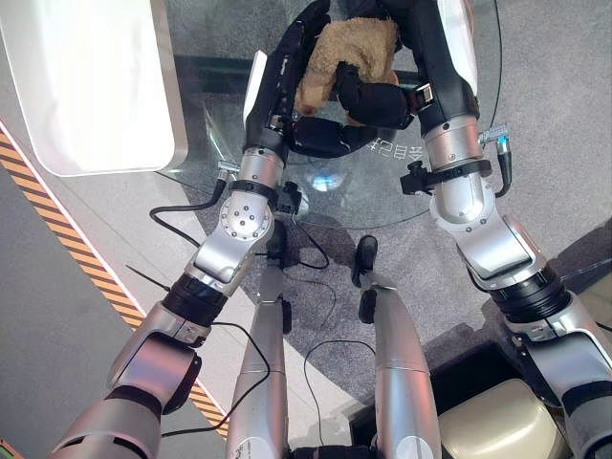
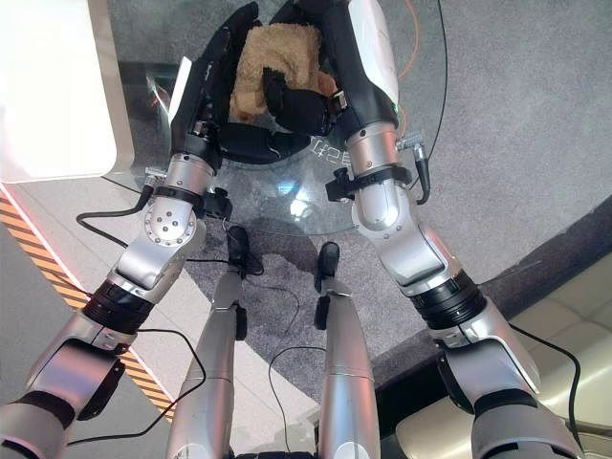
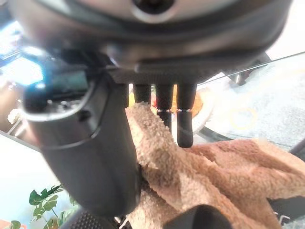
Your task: Wipe the table with a cloth and put it in the basket.
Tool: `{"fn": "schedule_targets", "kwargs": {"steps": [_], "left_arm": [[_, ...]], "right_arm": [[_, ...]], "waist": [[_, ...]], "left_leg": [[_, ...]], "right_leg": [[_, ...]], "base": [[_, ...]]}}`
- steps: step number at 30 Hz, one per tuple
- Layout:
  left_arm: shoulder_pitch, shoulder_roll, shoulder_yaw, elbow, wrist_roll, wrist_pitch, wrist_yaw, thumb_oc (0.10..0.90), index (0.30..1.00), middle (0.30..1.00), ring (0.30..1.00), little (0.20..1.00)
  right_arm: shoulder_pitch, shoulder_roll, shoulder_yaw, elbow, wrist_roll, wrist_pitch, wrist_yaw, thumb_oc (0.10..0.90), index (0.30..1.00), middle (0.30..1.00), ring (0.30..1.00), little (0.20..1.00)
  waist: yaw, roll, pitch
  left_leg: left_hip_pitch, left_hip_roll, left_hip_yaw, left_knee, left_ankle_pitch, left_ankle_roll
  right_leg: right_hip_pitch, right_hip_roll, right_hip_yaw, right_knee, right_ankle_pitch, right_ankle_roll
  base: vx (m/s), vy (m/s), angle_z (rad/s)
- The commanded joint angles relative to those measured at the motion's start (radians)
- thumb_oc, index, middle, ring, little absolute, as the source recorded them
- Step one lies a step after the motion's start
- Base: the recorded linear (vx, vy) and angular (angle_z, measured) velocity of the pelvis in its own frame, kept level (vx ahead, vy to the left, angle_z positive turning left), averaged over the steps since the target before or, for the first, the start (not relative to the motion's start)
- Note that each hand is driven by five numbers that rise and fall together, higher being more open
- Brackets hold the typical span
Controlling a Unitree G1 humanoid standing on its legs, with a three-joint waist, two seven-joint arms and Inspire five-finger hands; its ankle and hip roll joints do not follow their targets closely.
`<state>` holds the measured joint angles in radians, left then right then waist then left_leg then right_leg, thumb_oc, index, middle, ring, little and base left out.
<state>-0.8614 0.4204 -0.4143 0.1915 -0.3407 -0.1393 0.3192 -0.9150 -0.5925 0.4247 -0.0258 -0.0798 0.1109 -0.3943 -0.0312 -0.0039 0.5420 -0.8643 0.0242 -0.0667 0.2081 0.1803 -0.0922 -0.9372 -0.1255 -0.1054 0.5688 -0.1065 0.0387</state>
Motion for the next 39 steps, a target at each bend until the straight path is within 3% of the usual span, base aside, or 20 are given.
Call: {"fn": "schedule_targets", "kwargs": {"steps": [1, 12, 14, 15, 18, 19, 20, 39], "left_arm": [[-0.114, -0.036, -0.011, -0.037, 0.048, -0.072, -0.008, 0.8, 0.9, 0.9, 0.9, 0.9], [-0.115, -0.051, -0.019, -0.017, 0.062, -0.085, -0.01, 0.8, 0.9, 0.9, 0.9, 0.9], [-0.119, -0.051, -0.02, -0.011, 0.061, -0.089, -0.012, 0.682, 0.799, 0.799, 0.799, 0.782], [-0.12, -0.051, -0.021, -0.009, 0.062, -0.093, -0.013, 0.515, 0.655, 0.655, 0.655, 0.615], [-0.128, -0.052, -0.026, -0.007, 0.065, -0.1, -0.012, 0.267, 0.444, 0.444, 0.444, 0.367], [-0.128, -0.052, -0.025, -0.008, 0.067, -0.099, -0.013, 0.138, 0.333, 0.333, 0.333, 0.238], [-0.129, -0.053, -0.026, -0.01, 0.067, -0.101, -0.014, 0.1, 0.3, 0.3, 0.3, 0.2], [-0.126, -0.063, -0.031, -0.001, 0.054, -0.119, -0.028, 0.1, 0.3, 0.3, 0.3, 0.2]], "right_arm": [[-0.241, 0.034, -0.043, -0.246, -0.033, -0.145, -0.024, 0.1, 0.3, 0.3, 0.3, 0.2], [-0.253, 0.045, -0.043, -0.26, -0.038, -0.148, -0.026, 0.1, 0.3, 0.3, 0.3, 0.2], [-0.259, 0.046, -0.04, -0.258, -0.034, -0.146, -0.026, 0.1, 0.3, 0.3, 0.3, 0.2], [-0.262, 0.048, -0.038, -0.257, -0.033, -0.144, -0.025, 0.1, 0.3, 0.3, 0.3, 0.2], [-0.264, 0.052, -0.033, -0.256, -0.032, -0.141, -0.022, 0.1, 0.3, 0.3, 0.3, 0.2], [-0.264, 0.052, -0.033, -0.257, -0.032, -0.141, -0.021, 0.1, 0.3, 0.3, 0.3, 0.2], [-0.26, 0.054, -0.033, -0.255, -0.034, -0.144, -0.021, 0.1, 0.3, 0.3, 0.3, 0.2], [-0.26, 0.066, -0.029, -0.26, -0.04, -0.141, -0.019, 0.1, 0.3, 0.3, 0.3, 0.2]], "waist": [[0.007, -0.035, -0.022], [0.007, -0.041, -0.022], [0.007, -0.041, -0.022], [0.007, -0.041, -0.022], [0.005, -0.041, -0.022], [0.005, -0.041, -0.022], [0.005, -0.041, -0.022], [0.006, -0.039, -0.022]], "left_leg": [[0.061, -0.072, 0.097, 0.07, -0.118, 0.086], [0.071, -0.071, 0.099, 0.073, -0.122, 0.085], [0.071, -0.07, 0.099, 0.073, -0.121, 0.084], [0.071, -0.07, 0.099, 0.074, -0.122, 0.084], [0.07, -0.069, 0.1, 0.074, -0.122, 0.084], [0.07, -0.069, 0.1, 0.073, -0.122, 0.084], [0.071, -0.069, 0.101, 0.074, -0.122, 0.085], [0.058, -0.068, 0.1, 0.083, -0.125, 0.083]], "right_leg": [[0.107, 0.104, 0.008, -0.244, 0.16, 0.035], [0.12, 0.105, 0.009, -0.247, 0.158, 0.034], [0.12, 0.105, 0.01, -0.247, 0.158, 0.034], [0.12, 0.106, 0.01, -0.246, 0.157, 0.033], [0.119, 0.106, 0.011, -0.247, 0.157, 0.033], [0.119, 0.106, 0.01, -0.246, 0.157, 0.032], [0.119, 0.106, 0.011, -0.245, 0.156, 0.032], [0.11, 0.107, 0.011, -0.238, 0.15, 0.031]], "base": [[0.0, 0.0, 0.0], [0.0, 0.0, 0.0], [0.0, 0.0, 0.0], [0.0, 0.0, 0.0], [0.0, 0.0, 0.0], [0.0, 0.0, 0.0], [0.0, 0.0, 0.0], [0.0, 0.0, 0.0]]}}
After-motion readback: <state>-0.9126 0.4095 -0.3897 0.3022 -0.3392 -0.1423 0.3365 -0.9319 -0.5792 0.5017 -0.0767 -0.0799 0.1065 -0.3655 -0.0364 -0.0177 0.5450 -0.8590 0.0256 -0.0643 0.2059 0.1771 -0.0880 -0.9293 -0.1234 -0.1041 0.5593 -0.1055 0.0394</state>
